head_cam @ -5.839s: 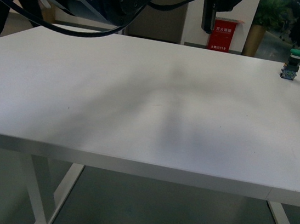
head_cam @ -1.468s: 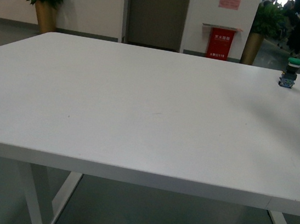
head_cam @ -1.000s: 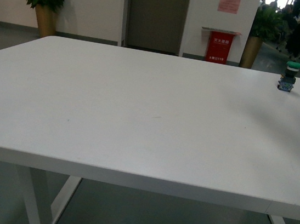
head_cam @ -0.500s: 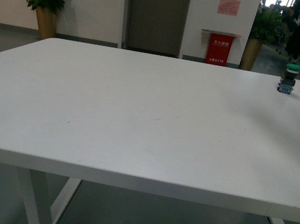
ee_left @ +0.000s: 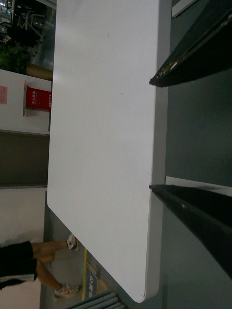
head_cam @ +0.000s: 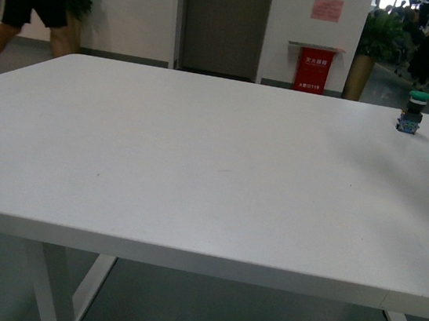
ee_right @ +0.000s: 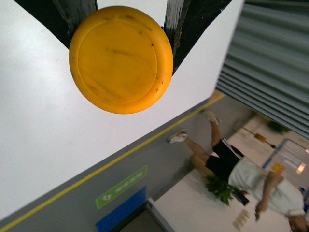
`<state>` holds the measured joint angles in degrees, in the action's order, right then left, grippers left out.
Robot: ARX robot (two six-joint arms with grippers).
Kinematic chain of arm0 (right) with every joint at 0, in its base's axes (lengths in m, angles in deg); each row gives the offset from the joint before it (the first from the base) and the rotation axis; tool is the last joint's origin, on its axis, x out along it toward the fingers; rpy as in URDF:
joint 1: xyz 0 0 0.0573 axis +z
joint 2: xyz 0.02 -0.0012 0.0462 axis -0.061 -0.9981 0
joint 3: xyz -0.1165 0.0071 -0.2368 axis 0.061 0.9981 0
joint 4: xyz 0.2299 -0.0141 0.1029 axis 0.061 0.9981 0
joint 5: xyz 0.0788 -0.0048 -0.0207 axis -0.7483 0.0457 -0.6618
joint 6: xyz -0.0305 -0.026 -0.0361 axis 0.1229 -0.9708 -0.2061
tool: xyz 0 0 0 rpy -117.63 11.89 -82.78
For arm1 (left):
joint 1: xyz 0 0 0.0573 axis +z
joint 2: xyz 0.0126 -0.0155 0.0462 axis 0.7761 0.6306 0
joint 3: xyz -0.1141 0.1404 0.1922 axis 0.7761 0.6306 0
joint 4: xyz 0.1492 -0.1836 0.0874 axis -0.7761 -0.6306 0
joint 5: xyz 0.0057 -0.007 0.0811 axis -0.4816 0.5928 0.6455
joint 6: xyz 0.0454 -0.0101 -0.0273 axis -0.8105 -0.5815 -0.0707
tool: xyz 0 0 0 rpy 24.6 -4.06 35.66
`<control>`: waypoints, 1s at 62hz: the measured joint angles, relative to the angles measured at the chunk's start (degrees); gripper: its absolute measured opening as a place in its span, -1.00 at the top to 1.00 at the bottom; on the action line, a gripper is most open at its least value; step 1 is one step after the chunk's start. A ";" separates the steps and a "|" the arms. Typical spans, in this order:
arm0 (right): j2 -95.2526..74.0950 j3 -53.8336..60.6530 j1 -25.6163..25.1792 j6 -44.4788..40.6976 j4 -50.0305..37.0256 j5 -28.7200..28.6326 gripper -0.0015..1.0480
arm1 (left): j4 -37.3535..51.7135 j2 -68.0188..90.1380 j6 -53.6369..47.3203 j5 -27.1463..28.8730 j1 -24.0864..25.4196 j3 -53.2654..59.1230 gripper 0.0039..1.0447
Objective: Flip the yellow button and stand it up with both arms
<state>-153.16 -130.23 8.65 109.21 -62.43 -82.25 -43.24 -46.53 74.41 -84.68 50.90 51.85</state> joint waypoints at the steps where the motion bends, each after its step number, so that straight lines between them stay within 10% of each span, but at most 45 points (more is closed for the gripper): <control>1: -1.14 -2.01 -0.44 -1.75 1.27 0.20 0.43 | 0.00 0.00 0.00 -0.02 0.00 0.00 -0.32; 10: -12.39 -19.50 -4.42 -24.00 12.15 2.03 0.43 | 0.00 0.00 -0.02 -0.02 0.00 0.00 -0.91; 22: -22.27 -30.27 -7.04 -39.41 21.73 2.64 0.43 | 0.00 0.00 0.00 -0.02 0.02 0.00 -0.89; 62: -36.06 -38.03 -10.01 -44.57 23.89 8.44 0.43 | 0.00 0.00 0.00 -0.02 0.02 0.00 -0.89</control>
<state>-189.22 -168.26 -1.36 64.64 -38.54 -73.81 -43.24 -46.53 74.41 -84.70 50.92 51.85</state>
